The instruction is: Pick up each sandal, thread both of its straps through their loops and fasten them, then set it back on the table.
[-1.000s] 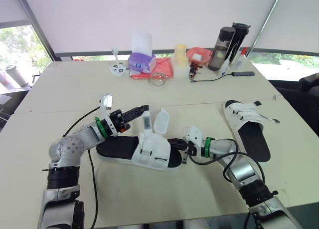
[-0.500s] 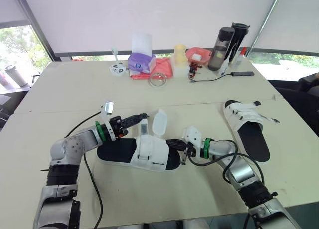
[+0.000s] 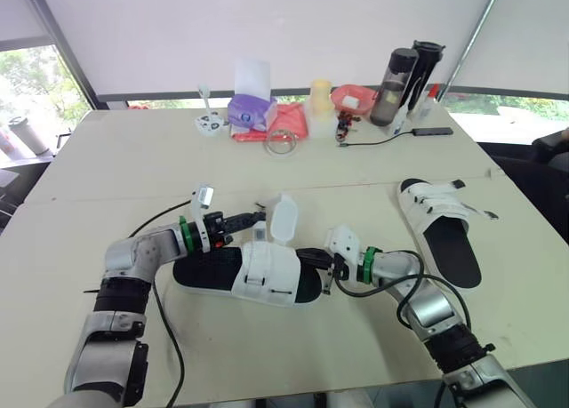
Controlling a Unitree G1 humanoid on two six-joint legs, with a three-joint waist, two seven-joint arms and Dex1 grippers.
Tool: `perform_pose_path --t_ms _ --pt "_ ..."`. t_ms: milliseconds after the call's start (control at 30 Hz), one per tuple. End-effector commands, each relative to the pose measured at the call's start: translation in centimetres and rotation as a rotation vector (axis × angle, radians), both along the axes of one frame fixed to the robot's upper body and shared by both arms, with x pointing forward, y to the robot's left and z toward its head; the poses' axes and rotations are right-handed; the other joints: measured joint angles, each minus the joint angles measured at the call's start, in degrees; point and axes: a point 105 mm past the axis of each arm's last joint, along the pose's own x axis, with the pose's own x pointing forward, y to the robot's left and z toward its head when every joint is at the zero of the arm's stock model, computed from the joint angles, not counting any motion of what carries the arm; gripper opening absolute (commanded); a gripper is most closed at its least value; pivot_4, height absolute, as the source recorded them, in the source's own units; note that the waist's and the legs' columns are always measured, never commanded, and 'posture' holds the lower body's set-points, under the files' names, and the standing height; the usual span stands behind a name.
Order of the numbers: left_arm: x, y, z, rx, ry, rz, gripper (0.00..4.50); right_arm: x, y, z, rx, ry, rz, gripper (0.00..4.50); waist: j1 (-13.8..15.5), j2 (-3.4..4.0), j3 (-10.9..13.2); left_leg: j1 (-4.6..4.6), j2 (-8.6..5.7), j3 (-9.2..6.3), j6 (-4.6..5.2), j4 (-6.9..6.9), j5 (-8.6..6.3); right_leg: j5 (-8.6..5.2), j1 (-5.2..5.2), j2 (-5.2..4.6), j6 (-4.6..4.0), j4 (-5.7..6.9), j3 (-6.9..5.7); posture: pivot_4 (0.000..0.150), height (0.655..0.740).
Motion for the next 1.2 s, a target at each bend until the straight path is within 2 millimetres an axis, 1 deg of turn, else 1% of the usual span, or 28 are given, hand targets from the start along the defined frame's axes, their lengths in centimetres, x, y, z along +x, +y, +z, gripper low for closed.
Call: perform_pose_path --t_ms 33,200,267,400,433,500,633,700,733,800,833,867,933,967,1067,1100,1200 --pt "-0.5 0.0 -1.4 0.050 0.032 -0.011 0.05 -0.7 -1.1 -3.8 -0.102 0.130 -0.044 0.00 0.04 0.00 0.00 0.00 0.00 0.00 0.00 0.00 0.00 0.00 0.00 0.00 -0.01 0.00 0.00 0.150 0.7400" --pt "-1.1 -0.3 -4.0 0.086 0.101 -0.013 0.05 -0.6 -0.9 -3.6 -0.102 0.127 -0.040 0.00 0.06 0.07 -0.05 0.15 0.00 0.00 0.00 -0.03 -0.01 -0.02 0.10 -0.02 0.02 -0.03 0.00 0.150 0.7400" --pt "-1.0 -0.3 -4.4 0.087 0.114 -0.005 0.05 -0.6 -0.9 -3.7 -0.102 0.127 -0.039 0.00 0.07 0.15 -0.13 0.29 0.00 -0.01 0.00 -0.06 -0.02 -0.05 0.14 -0.03 0.05 -0.07 0.00 0.150 0.7400" --pt "-1.0 -0.2 -4.6 0.085 0.119 -0.005 0.05 -0.6 -0.9 -3.7 -0.102 0.128 -0.040 0.00 0.05 0.34 -0.33 0.36 -0.01 0.00 0.00 -0.05 -0.05 -0.08 0.24 -0.06 0.09 -0.09 0.00 0.150 0.7400" --pt "-1.0 -0.2 -4.6 0.085 0.118 -0.006 0.32 -0.6 -0.9 -3.7 -0.102 0.129 -0.041 0.00 0.06 0.36 -0.35 0.37 -0.01 -0.01 0.00 -0.06 -0.05 -0.08 0.24 -0.06 0.09 -0.09 0.00 0.150 0.7400" --pt "-1.0 -0.1 -4.5 0.082 0.118 -0.007 1.08 -0.7 -0.9 -3.8 -0.103 0.131 -0.042 0.00 0.04 0.40 -0.39 0.37 -0.01 -0.01 0.00 -0.06 -0.05 -0.09 0.25 -0.06 0.09 -0.09 0.01 0.150 0.7400" --pt "-1.1 0.3 -3.5 0.065 0.096 -0.013 3.00 -0.7 -0.9 -3.8 -0.102 0.132 -0.045 0.00 -0.04 0.41 -0.40 0.37 -0.01 0.00 0.00 -0.06 -0.05 -0.09 0.24 -0.06 0.09 -0.09 0.00 0.150 0.7400" --pt "-1.1 0.7 -3.0 0.071 0.077 -0.007 4.05 -0.7 -0.9 -3.8 -0.101 0.132 -0.046 0.00 -0.11 0.41 -0.40 0.36 -0.01 0.00 0.00 -0.07 -0.06 -0.09 0.23 -0.06 0.09 -0.09 0.00 0.150 0.7400" --pt "-1.2 1.0 -2.5 0.074 0.061 -0.007 4.46 -0.7 -0.9 -3.8 -0.100 0.132 -0.046 0.00 -0.17 0.41 -0.40 0.36 -0.01 0.00 0.00 -0.07 -0.06 -0.09 0.23 -0.06 0.09 -0.08 0.00 0.150 0.7400" --pt "-1.3 1.7 -1.9 0.084 0.034 0.002 4.46 -0.7 -0.9 -3.8 -0.100 0.132 -0.045 0.00 -0.22 0.40 -0.40 0.35 0.00 0.00 -0.02 -0.10 -0.07 -0.08 0.23 -0.05 0.08 -0.07 0.00 0.150 0.7400" --pt "-1.3 2.4 -1.2 0.089 0.006 0.023 4.46 -0.7 -0.9 -3.8 -0.099 0.132 -0.045 0.00 -0.22 0.39 -0.39 0.35 0.00 0.00 -0.02 -0.10 -0.07 -0.09 0.22 -0.05 0.08 -0.06 0.00 0.150 0.7400" --pt "-1.3 3.3 0.0 0.103 -0.043 0.053 4.46 -0.7 -0.9 -3.8 -0.099 0.131 -0.045 0.00 -0.33 0.34 -0.36 0.34 0.01 0.00 -0.02 -0.12 -0.07 -0.09 0.21 -0.04 0.08 -0.06 0.00 0.150 0.7400" --pt "-1.6 4.4 1.6 0.134 -0.112 0.080 4.46 -0.7 -1.0 -3.8 -0.099 0.129 -0.046 0.00 -0.35 0.31 -0.30 0.26 0.03 0.00 -0.02 -0.15 -0.07 -0.09 0.15 -0.03 0.07 -0.04 0.01 0.150 0.7400" --pt "-1.9 4.6 2.3 0.172 -0.163 0.085 4.46 -0.7 -1.0 -3.8 -0.099 0.128 -0.047 0.00 -0.31 0.28 -0.27 0.24 0.03 -0.01 -0.02 -0.17 -0.07 -0.09 0.11 -0.03 0.07 -0.04 0.01 0.150 0.7400" --pt "-2.4 4.9 3.3 0.230 -0.239 0.107 4.46 -0.7 -1.1 -3.8 -0.099 0.127 -0.048 0.00 -0.01 0.28 -0.25 0.24 0.02 -0.02 -0.03 -0.20 -0.08 -0.10 0.02 -0.04 0.04 -0.12 0.01 0.150 0.7400" --pt "-2.4 5.0 3.6 0.239 -0.249 0.122 4.46 -0.7 -1.1 -3.8 -0.098 0.126 -0.049 0.00 0.02 0.27 -0.25 0.24 0.02 -0.03 -0.03 -0.19 -0.08 -0.10 0.04 -0.05 0.05 -0.13 0.02 0.150 0.7400" --pt "-1.8 4.6 5.8 0.265 -0.366 0.187 4.46 -0.5 -0.8 -3.8 -0.095 0.124 -0.047 0.00 -0.01 0.26 -0.24 0.17 0.02 -0.03 -0.03 -0.15 -0.08 -0.11 0.20 -0.06 0.06 -0.13 0.03 0.150 0.7400"
